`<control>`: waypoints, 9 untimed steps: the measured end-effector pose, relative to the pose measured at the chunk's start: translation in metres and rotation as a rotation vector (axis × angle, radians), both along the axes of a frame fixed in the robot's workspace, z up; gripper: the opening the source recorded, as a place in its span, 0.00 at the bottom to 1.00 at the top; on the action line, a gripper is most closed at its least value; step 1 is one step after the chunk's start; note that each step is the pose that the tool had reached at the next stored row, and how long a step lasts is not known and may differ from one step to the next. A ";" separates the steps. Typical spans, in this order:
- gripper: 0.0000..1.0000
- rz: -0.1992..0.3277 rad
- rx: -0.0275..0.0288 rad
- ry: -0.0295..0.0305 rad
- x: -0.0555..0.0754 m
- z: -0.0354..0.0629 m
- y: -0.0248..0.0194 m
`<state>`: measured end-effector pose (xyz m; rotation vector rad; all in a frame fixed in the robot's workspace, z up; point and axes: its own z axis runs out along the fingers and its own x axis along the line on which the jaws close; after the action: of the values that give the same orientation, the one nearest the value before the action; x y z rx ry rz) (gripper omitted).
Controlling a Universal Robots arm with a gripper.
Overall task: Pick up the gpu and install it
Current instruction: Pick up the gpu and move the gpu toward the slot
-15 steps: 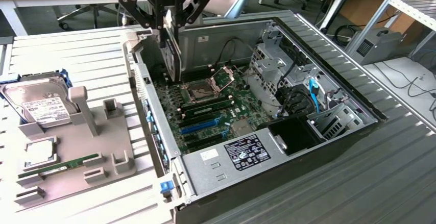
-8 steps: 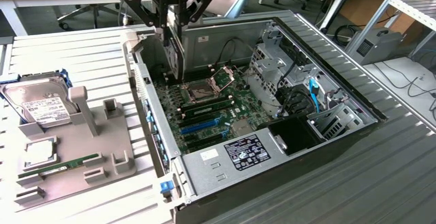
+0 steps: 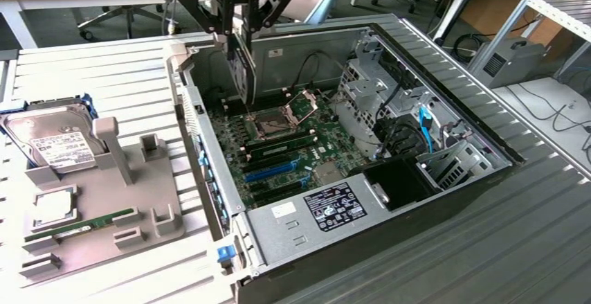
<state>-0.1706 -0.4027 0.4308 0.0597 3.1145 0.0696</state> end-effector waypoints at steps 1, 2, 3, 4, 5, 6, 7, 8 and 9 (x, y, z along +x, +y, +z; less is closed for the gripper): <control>0.27 0.000 0.0000 0.0000 0.001 0.0000 0.0005; 0.27 0.000 0.0000 0.0000 0.002 0.0000 0.0009; 0.27 0.000 0.0000 0.0000 0.004 0.0000 0.0014; 0.27 0.000 0.0001 -0.0001 0.005 0.0000 0.0018; 0.27 0.000 0.0000 0.0000 0.007 0.0000 0.0023; 0.27 0.000 0.0001 0.0000 0.009 0.0000 0.0027; 0.27 0.000 0.0000 0.0000 0.011 0.0000 0.0031; 0.27 0.000 0.0000 0.0001 0.012 0.0000 0.0035; 0.27 0.000 0.0000 0.0000 0.015 0.0000 0.0040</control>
<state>-0.1554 -0.3987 0.4308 0.0597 3.1145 0.0697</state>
